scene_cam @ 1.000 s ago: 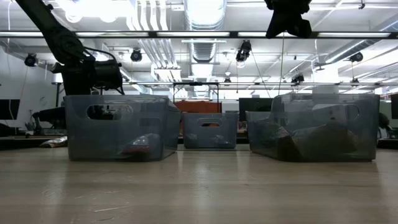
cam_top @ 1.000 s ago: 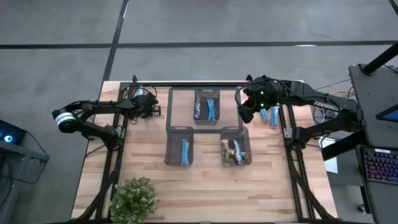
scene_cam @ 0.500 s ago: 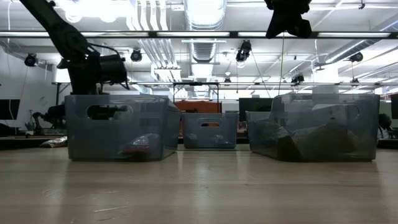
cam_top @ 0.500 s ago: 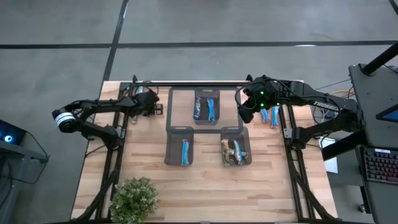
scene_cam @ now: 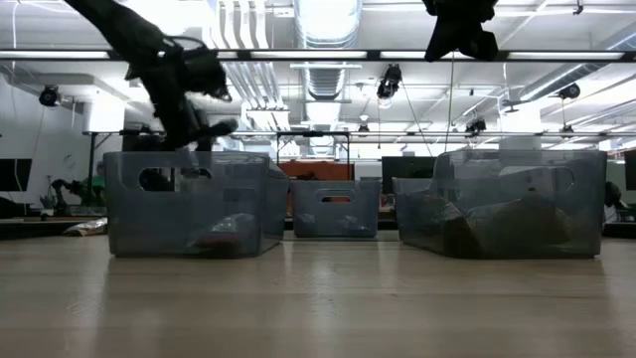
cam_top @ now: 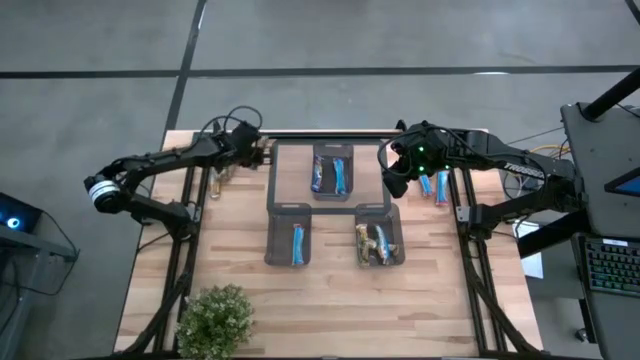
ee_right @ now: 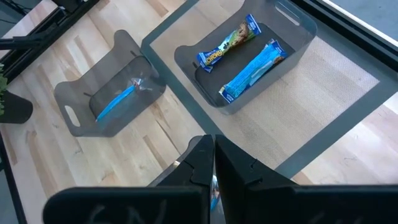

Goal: Pick and place Granola Bars by type
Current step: Put the blue granola bar into the top black bin

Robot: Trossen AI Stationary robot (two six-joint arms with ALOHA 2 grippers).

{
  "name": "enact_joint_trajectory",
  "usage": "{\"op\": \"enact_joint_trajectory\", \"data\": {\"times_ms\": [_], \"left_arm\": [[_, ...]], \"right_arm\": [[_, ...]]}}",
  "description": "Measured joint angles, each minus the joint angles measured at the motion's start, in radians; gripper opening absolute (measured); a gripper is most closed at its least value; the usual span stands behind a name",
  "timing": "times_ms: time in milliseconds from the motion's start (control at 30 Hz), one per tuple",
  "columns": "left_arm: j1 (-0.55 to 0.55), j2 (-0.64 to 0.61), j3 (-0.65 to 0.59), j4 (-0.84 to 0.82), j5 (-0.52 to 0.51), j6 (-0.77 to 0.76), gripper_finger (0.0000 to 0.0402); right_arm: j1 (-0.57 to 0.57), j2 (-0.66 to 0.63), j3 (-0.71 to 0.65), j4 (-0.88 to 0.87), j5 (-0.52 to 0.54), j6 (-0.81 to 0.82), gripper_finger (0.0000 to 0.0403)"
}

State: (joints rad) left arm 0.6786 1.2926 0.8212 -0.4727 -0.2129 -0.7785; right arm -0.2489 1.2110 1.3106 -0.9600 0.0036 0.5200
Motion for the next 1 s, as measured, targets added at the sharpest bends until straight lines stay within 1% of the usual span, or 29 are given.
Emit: {"op": "enact_joint_trajectory", "data": {"times_ms": [200,400,567,833,1000], "left_arm": [[-0.022,0.000,0.107,0.002,0.091,0.000,0.0078],[-0.076,0.000,0.176,0.014,0.151,-0.009,0.0078],[-0.136,0.000,0.188,0.089,0.177,-0.063,0.0078],[-0.229,0.000,0.188,0.225,0.177,-0.164,0.0078],[-0.278,0.004,0.188,0.343,0.177,-0.249,0.0078]], "right_arm": [[0.000,0.000,0.000,0.000,0.003,0.000,0.0008],[-0.001,0.000,0.000,0.000,0.027,-0.003,0.0008],[-0.001,0.000,0.000,0.000,0.026,-0.007,0.0008],[-0.001,0.000,0.000,0.000,0.026,-0.008,0.0008],[0.000,0.000,0.000,0.000,0.026,-0.009,0.0008]]}}
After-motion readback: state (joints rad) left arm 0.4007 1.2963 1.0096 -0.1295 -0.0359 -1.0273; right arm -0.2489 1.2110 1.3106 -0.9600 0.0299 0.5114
